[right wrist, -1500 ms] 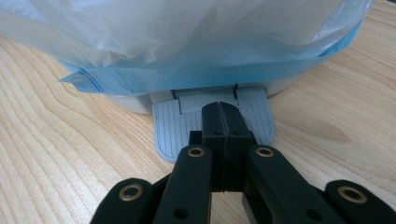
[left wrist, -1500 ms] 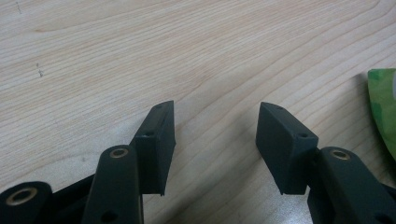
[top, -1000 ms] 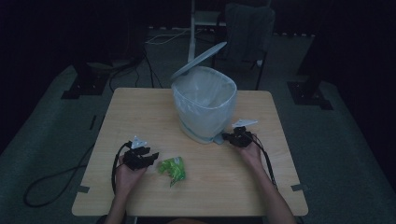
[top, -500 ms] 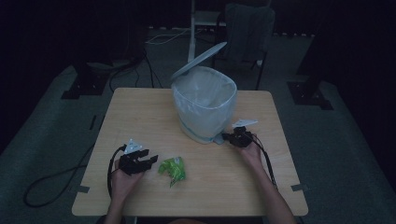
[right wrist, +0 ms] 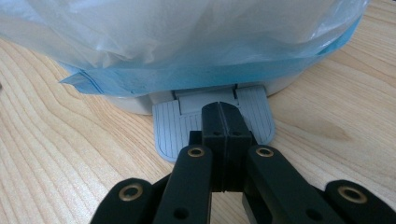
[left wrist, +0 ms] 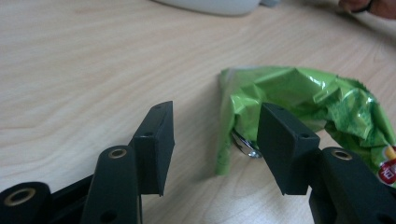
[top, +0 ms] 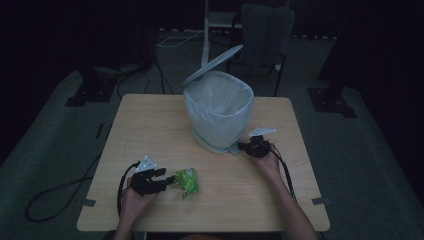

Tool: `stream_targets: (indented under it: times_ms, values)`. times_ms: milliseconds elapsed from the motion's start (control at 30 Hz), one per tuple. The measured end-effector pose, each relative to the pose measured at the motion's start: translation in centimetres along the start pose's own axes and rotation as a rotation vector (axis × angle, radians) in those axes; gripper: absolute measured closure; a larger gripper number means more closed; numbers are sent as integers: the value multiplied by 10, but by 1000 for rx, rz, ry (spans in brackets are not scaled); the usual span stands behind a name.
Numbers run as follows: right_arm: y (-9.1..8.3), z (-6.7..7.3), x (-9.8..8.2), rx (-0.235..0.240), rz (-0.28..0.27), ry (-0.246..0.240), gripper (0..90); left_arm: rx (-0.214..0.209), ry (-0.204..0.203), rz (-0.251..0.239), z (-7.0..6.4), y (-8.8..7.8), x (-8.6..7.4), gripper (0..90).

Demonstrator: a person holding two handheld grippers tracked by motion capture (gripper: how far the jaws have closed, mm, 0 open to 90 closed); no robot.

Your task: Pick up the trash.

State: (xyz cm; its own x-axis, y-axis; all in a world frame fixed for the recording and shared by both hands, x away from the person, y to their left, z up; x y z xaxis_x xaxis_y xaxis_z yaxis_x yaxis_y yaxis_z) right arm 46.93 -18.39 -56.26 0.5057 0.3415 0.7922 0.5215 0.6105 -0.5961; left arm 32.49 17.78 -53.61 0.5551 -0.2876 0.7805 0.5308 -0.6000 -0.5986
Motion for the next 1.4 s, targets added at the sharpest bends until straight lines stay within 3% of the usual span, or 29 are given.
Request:
stream_targets:
  times_ms: [200, 367, 500, 633, 1400]
  values:
    - [0, 0, 0, 3, 0, -1, 900, 9, 49, 100, -8, 20, -5, 539]
    - [0, 0, 0, 4, -1, 0, 900, 36, 93, 151, -12, 30, -6, 713]
    - [0, 0, 0, 5, -2, 1, 900, 43, 108, 152, -12, 32, -4, 830]
    - [0, 0, 0, 3, -2, 0, 900, 39, 105, 147, -11, 32, -4, 876]
    - [0, 0, -1, 0, -9, 7, 900, 82, 70, 64, 6, 22, 17, 892]
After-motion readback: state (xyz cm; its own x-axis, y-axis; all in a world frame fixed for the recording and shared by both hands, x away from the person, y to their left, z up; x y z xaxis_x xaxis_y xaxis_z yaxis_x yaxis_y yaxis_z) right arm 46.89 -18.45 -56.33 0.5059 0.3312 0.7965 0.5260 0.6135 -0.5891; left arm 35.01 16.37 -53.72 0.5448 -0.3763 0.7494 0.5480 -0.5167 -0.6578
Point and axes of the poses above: each handheld gripper's, and its own axes: y roughly forward along the jaws, x roughly out of its top, z roughly to its left, the point moved 4 cm from there along y, roughly forward along the jaws, and after that the axes turned 3 degrees about -z, right-handed, at the moved point
